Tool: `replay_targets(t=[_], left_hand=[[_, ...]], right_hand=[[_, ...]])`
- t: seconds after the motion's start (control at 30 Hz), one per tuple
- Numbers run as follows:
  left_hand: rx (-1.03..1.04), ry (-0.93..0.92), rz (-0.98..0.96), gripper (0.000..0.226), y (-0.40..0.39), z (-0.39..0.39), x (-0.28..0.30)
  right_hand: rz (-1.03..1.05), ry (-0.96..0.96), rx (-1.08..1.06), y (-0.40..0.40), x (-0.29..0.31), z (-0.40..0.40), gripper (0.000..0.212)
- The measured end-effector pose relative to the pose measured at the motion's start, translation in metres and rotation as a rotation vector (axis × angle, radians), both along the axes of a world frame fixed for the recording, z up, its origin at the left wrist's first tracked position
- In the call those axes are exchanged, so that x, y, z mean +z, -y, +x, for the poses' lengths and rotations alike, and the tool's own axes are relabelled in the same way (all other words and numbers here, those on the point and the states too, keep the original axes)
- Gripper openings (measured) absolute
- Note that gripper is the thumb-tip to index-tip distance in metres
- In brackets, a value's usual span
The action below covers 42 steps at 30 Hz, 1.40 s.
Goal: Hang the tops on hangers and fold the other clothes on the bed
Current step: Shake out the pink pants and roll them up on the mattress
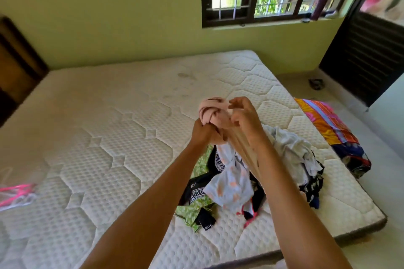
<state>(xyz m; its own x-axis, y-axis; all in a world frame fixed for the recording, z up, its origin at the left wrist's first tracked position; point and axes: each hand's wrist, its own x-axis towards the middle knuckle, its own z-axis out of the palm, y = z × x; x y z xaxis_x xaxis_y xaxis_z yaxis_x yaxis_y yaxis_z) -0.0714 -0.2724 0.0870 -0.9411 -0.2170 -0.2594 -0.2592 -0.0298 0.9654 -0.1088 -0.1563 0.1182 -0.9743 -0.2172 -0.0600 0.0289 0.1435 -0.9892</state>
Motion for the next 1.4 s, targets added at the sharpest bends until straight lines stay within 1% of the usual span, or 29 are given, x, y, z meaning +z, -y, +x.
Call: replay_targets(t=[0.07,0.1,0.13,0.17,0.2,0.3,0.33,0.4,0.43,0.5,0.57,0.6,0.63,0.7,0.73,0.77,0.83,0.9,0.93,0.97,1.03,1.07,1.1,1.13,1.2,1.27,1.33,1.37,1.4], left_hand=[[0.023,-0.117,0.065,0.036,0.015,0.013,0.025],[0.031,-0.17,0.081,0.029,0.022,0.018,0.039],[0.027,-0.226,0.099,0.026,0.026,0.02,0.054],[0.009,-0.268,0.112,0.026,0.033,0.021,0.067],[-0.017,-0.321,0.125,0.028,0.042,0.023,0.08],[0.02,-0.413,0.159,0.047,0.071,0.037,0.114],[0.05,-0.45,0.19,0.046,0.08,0.041,0.121],[0.045,-0.517,0.282,0.035,0.106,0.051,0.131],[0.038,-0.521,0.315,0.036,0.119,0.057,0.136],[0.067,-0.438,0.333,0.039,0.138,0.062,0.139],[0.156,-0.301,0.228,0.038,0.15,0.072,0.136],[0.166,-0.246,0.121,0.036,0.159,0.077,0.13],[0.112,-0.191,-0.002,0.035,0.161,0.083,0.126],[0.019,-0.06,-0.27,0.057,0.171,0.097,0.117],[0.012,-0.012,-0.408,0.074,0.176,0.102,0.113],[0.065,0.012,-0.514,0.082,0.189,0.109,0.112],[0.157,0.014,-0.644,0.074,0.209,0.123,0.115],[0.17,-0.024,-0.755,0.06,0.232,0.133,0.124],[0.188,-0.019,-0.787,0.054,0.245,0.136,0.129],[0.209,-0.041,-0.798,0.051,0.256,0.137,0.139],[0.221,-0.089,-0.703,0.041,0.274,0.141,0.161],[0.254,-0.114,-0.565,0.033,0.281,0.14,0.172],[0.319,-0.13,-0.409,0.024,0.291,0.142,0.184],[0.376,-0.117,-0.243,0.019,0.295,0.141,0.195],[0.457,-0.085,0.03,0.016,0.307,0.148,0.216],[0.572,-0.086,0.198,0.019,0.315,0.155,0.232],[0.585,-0.094,0.301,0.03,0.316,0.161,0.24],[0.55,-0.082,0.299,0.034,0.315,0.166,0.243],[0.503,-0.035,0.228,0.038,0.315,0.169,0.243]], right_hand=[[0.38,-0.159,0.034,0.0,-0.011,0.003,0.045],[0.549,-0.169,0.075,0.004,-0.016,0.006,0.059],[0.645,-0.152,0.123,0.006,-0.025,0.005,0.071],[0.689,-0.106,0.156,0.011,-0.03,0.006,0.076],[0.696,-0.073,0.156,0.018,-0.031,0.006,0.073],[0.661,-0.034,0.008,0.038,-0.006,0.01,0.038],[0.597,-0.048,-0.063,0.046,0.009,0.009,0.035],[0.344,-0.035,-0.133,0.067,0.046,0.008,0.034],[0.197,-0.024,-0.11,0.08,0.065,0.008,0.031],[0.002,-0.034,-0.059,0.106,0.099,0.002,0.025],[-0.115,-0.033,0.008,0.137,0.13,0.003,0.017],[-0.177,-0.007,0.075,0.156,0.145,0.008,0.014],[-0.222,0.031,0.15,0.171,0.157,0.012,0.01],[-0.297,0.095,0.291,0.199,0.181,0.027,0.007],[-0.334,0.116,0.34,0.21,0.189,0.03,0.009],[-0.376,0.119,0.383,0.221,0.199,0.036,0.01],[-0.467,0.1,0.399,0.234,0.211,0.039,0.012],[-0.44,0.057,0.339,0.244,0.214,0.042,0.011],[-0.329,0.022,0.329,0.25,0.211,0.045,0.015],[-0.14,-0.049,0.351,0.253,0.207,0.051,0.02],[0.289,-0.27,0.47,0.261,0.198,0.068,0.019],[0.437,-0.374,0.535,0.262,0.195,0.079,0.02],[0.516,-0.433,0.606,0.268,0.193,0.09,0.026],[0.539,-0.428,0.675,0.269,0.187,0.097,0.031],[0.409,-0.267,0.907,0.275,0.178,0.115,0.036],[0.212,-0.155,1.083,0.283,0.165,0.125,0.039],[0.14,-0.251,0.985,0.292,0.156,0.125,0.03],[0.088,-0.27,0.865,0.3,0.155,0.121,0.024],[0.009,-0.211,0.748,0.306,0.156,0.116,0.021]])
